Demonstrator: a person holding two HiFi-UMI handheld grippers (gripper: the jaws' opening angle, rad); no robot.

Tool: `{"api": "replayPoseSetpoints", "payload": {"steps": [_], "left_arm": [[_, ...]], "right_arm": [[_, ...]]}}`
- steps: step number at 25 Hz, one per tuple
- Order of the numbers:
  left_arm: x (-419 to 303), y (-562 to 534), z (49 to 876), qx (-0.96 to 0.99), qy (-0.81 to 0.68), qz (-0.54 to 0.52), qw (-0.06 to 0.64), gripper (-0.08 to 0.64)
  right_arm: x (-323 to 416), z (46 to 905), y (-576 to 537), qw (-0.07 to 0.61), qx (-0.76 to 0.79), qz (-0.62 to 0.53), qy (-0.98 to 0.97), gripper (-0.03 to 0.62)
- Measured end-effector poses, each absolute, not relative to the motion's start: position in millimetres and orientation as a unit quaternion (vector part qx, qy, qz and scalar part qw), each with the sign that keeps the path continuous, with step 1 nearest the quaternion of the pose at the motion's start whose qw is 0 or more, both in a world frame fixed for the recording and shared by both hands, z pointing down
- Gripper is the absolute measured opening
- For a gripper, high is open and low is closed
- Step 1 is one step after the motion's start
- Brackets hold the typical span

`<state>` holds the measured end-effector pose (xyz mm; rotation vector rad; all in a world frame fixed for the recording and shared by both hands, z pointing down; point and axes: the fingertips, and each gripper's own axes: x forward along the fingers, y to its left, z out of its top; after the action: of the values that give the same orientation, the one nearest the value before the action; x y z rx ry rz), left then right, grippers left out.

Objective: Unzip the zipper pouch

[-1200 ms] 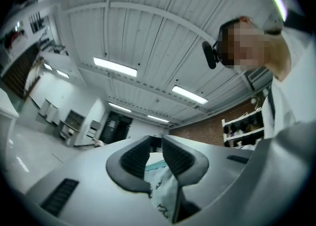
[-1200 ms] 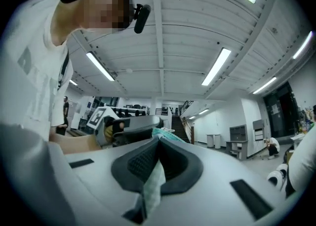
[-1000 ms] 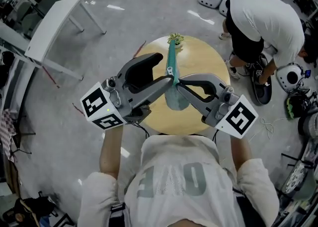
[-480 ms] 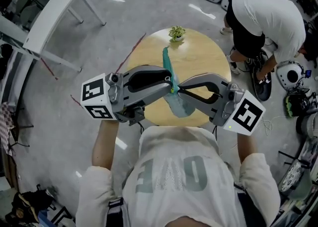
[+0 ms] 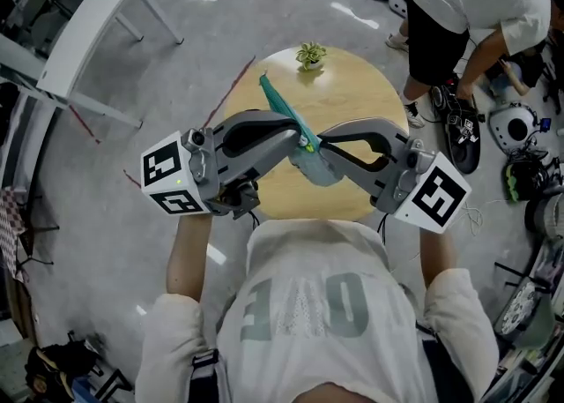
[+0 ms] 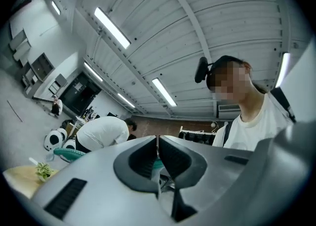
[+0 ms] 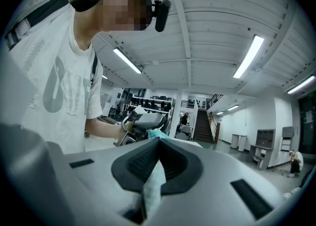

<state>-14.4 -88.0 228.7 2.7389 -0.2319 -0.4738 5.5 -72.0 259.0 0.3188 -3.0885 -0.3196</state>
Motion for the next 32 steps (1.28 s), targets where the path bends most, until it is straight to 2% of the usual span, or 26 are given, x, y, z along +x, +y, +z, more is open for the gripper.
{"api": "replayPoseSetpoints", "payload": {"steps": [6, 11, 12, 14, 15, 18, 19, 21, 24, 32], "left_arm": [[-7.7, -93.2, 230.3, 0.968, -0.074, -0.152, 0.183, 0.031], [-16.3, -114.7, 230.7, 0.952, -0.137, -0.184, 0.2, 0.028], [-19.6, -119.2, 230.8, 0.949, -0.158, -0.188, 0.197, 0.028], [-24.5, -124.1, 229.3, 0.945, -0.193, -0.189, 0.183, 0.027], [-25.4, -124.6, 228.3, 0.944, -0.207, -0.188, 0.174, 0.028], [-24.5, -122.8, 228.6, 0.944, -0.243, -0.17, 0.141, 0.027], [-24.0, -121.8, 228.7, 0.944, -0.252, -0.165, 0.133, 0.027], [-23.8, -120.2, 228.4, 0.943, -0.263, -0.16, 0.122, 0.026], [-26.6, -116.6, 228.5, 0.943, -0.271, -0.156, 0.115, 0.026], [-34.8, -113.5, 237.8, 0.939, -0.271, -0.164, 0.132, 0.026]], "right_arm": [[8.1, 255.7, -79.7, 0.012, 0.112, -0.106, -0.988, 0.031], [9.9, 254.6, -92.9, 0.003, 0.153, -0.084, -0.985, 0.038], [9.4, 254.4, -94.1, 0.005, 0.163, -0.081, -0.983, 0.061], [5.7, 253.0, -94.8, 0.008, 0.179, -0.084, -0.98, 0.184], [3.1, 252.1, -95.5, 0.007, 0.187, -0.088, -0.978, 0.186], [-5.1, 251.6, -96.9, 0.007, 0.205, -0.098, -0.974, 0.182], [-7.2, 251.9, -97.4, 0.008, 0.211, -0.101, -0.972, 0.165], [-9.0, 252.9, -99.6, 0.014, 0.23, -0.107, -0.967, 0.089], [-10.9, 253.9, -97.7, 0.016, 0.243, -0.103, -0.964, 0.047], [-13.6, 257.6, -92.3, 0.01, 0.242, -0.094, -0.966, 0.034]]}}
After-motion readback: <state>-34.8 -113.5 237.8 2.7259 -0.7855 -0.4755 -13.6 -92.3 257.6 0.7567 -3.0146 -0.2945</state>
